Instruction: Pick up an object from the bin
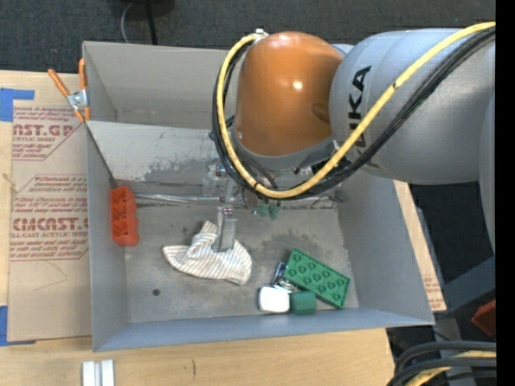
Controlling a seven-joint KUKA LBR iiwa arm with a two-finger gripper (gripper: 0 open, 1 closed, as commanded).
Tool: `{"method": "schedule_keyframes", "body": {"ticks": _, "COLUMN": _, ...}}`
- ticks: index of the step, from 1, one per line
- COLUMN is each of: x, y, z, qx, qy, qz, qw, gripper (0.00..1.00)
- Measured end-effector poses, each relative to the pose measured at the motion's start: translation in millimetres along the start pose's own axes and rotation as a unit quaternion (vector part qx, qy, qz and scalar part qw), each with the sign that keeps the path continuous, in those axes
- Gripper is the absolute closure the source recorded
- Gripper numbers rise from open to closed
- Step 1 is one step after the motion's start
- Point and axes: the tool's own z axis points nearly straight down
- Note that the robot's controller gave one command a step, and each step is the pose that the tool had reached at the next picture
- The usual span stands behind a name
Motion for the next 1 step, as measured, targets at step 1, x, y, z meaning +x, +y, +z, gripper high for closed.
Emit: {"method": "schedule_keyframes", "body": {"ticks": 1, "x": 5.2, "y": -13.7, "z": 56.5, "qx": -0.001, "qy": -0.0016, "qz": 0.0, "qw": 1.0, "gripper": 0.0}}
